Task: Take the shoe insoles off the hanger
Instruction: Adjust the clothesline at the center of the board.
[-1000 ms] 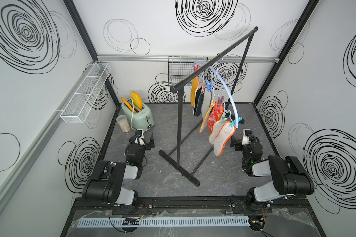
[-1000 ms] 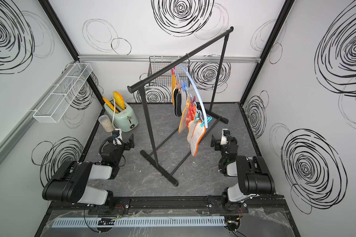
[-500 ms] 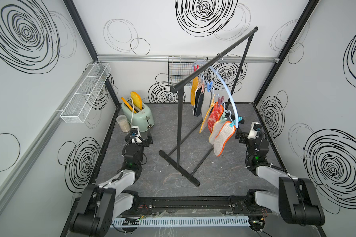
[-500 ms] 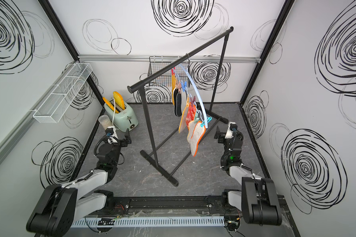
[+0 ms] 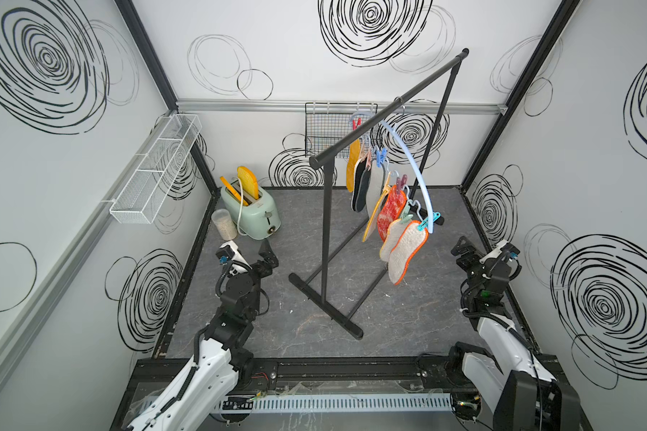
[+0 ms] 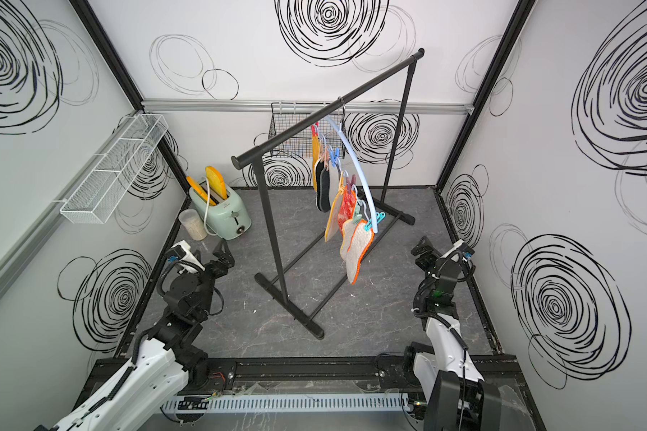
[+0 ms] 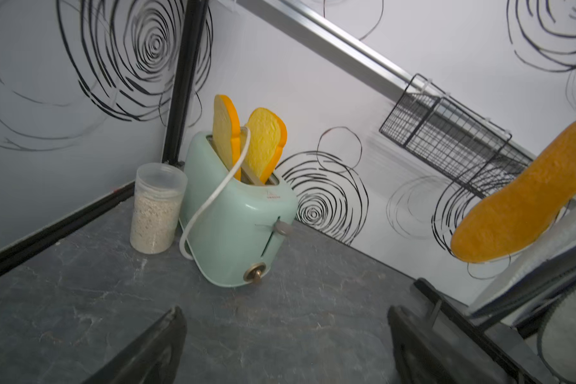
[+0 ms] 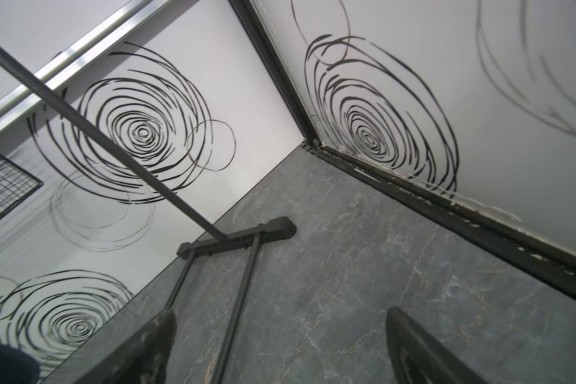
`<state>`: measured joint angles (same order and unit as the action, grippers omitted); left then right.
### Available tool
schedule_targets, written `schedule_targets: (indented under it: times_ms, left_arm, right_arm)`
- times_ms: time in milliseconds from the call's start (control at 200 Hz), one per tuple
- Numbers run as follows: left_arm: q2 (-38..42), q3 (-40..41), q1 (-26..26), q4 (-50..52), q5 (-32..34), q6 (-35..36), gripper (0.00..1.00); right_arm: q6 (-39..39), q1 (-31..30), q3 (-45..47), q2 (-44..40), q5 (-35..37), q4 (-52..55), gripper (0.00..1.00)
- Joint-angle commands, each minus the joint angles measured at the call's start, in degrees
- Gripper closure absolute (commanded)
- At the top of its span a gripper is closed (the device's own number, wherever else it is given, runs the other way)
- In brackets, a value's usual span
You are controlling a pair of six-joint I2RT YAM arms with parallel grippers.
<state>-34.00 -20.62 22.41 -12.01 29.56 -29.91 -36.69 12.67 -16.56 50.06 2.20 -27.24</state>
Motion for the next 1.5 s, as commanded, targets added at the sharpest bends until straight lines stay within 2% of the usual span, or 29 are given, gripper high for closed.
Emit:
schedule_targets:
  times_ms: [0, 250, 300, 430, 465, 695, 935, 1115, 1191, 1356, 1491]
  left_arm:
    - [2.18, -7.66, 1.95, 18.81, -3.25, -7.14, 0.00]
    - [9.55, -20.04, 1.93, 37.17, -23.78, -2.29, 0.03]
    - [11.67, -20.76, 1.94, 37.53, -29.33, -0.88, 0.05]
    - [16.86, -20.43, 1.92, 32.62, -48.84, 1.91, 0.09]
    - [17.67, -20.34, 1.86, 31.62, -52.11, 2.54, 0.09]
    - [15.72, -23.23, 1.41, 31.28, -55.37, 5.13, 0.19]
    - [13.20, -22.88, 1.49, 25.18, -59.89, 5.21, 0.20]
    - [7.91, -23.20, 2.85, 20.01, -60.11, 7.29, 0.20]
    - [4.70, -23.22, 5.66, 18.52, -56.76, 8.71, 0.20]
    - [-1.05, -23.79, 19.85, 16.32, -42.79, 13.74, 0.18]
    - [-5.16, -25.15, 32.68, 16.59, -26.17, 18.62, 0.15]
  right_arm:
    - [-1.32, 0.16, -1.51, -2.51, -4.45, 6.48, 0.01]
    - [1.00, -0.60, -2.74, -5.32, -11.51, 10.10, 0.01]
    - [1.28, -0.85, -2.99, -5.50, -12.23, 10.60, 0.01]
    - [1.67, -1.33, -3.24, -5.59, -12.09, 11.01, 0.01]
    - [1.51, -1.33, -3.07, -5.52, -12.04, 10.75, 0.01]
    - [1.31, -1.55, -2.98, -6.26, -12.05, 10.56, 0.01]
    - [1.09, -1.51, -2.43, -5.86, -11.78, 9.85, 0.01]
    - [1.10, -1.55, -2.38, -5.11, -11.61, 9.84, 0.01]
    - [1.16, -1.51, -2.18, -5.08, -11.04, 9.84, 0.01]
    - [1.24, -1.56, -1.48, -4.86, -10.90, 9.41, 0.01]
    - [1.28, -1.53, -1.46, -4.12, -11.17, 9.11, 0.01]
